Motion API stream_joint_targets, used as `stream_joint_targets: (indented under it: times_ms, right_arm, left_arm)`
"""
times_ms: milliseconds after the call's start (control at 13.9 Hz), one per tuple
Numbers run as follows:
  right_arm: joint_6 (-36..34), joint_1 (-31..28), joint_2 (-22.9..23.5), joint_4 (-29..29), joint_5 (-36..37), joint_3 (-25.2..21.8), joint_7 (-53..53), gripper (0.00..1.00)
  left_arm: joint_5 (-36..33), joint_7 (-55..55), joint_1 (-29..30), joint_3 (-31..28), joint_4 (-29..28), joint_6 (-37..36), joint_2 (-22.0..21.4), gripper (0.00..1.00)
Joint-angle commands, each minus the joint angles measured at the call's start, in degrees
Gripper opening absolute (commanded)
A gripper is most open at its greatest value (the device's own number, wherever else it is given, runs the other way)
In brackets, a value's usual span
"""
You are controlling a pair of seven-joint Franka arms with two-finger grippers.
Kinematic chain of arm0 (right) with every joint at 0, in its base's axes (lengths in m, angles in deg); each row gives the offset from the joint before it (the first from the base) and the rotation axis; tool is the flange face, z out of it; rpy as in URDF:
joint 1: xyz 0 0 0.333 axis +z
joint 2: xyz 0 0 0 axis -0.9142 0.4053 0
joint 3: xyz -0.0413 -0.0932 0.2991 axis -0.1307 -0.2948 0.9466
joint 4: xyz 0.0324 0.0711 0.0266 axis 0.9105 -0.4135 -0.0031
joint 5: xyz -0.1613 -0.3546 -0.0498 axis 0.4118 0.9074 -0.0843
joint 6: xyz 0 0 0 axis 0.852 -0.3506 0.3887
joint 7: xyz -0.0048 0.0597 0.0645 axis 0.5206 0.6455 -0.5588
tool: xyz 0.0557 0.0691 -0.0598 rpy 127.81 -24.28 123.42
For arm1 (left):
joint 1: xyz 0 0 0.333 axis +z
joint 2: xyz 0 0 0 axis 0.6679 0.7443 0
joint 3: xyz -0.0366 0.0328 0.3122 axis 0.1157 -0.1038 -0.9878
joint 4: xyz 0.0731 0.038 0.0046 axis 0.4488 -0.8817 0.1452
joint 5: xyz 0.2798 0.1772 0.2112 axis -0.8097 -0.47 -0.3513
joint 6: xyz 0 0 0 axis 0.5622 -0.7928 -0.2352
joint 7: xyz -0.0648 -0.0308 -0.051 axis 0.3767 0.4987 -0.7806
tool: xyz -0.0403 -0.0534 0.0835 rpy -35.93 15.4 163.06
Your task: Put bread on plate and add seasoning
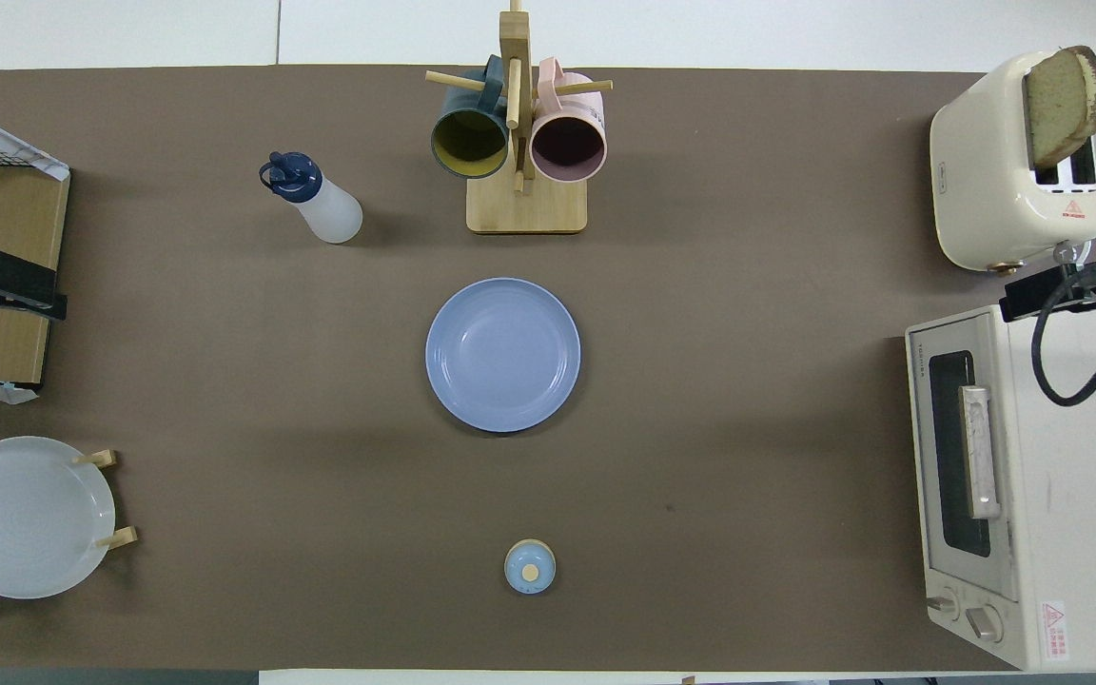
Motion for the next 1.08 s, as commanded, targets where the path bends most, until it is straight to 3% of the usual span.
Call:
stream_joint_targets:
  times_ms: [0, 574, 789, 932, 1004]
  right_arm:
    - [-0.92, -0.09, 0.60, 1.13, 0.04, 0.40, 0.69, 1.00]
    - [-0.48, -0.18, -0.19, 0.52, -0.23, 0.41, 1.04, 1.00]
    - [1.45, -0.79, -0.28, 0.69, -0.23, 0.41, 0.26, 1.00]
    - [2.85, -0.71, -0.28, 0.96, 0.47, -0.12, -2.02, 1.00]
    - [7.21, -0.53, -0.37, 0.09, 0.91, -0.12, -1.95, 1.00]
  left_arm:
    - [-0.30, -0.91, 0.25, 0.23, -1.10, 0.97, -1.13, 1.00]
    - [-0.30, -0.30, -1.14, 0.58, -1.19, 0.27, -1.22, 1.00]
    - [-0.30, -0.04, -1.77, 0.58, -5.04, 1.40, -3.06, 1.00]
    - [-0.04, 1.27, -2.55, 0.67, -8.99, 6.74, -4.73, 1.00]
    - [0.05, 1.28, -2.65, 0.76, -11.80, 9.99, -5.87, 1.00]
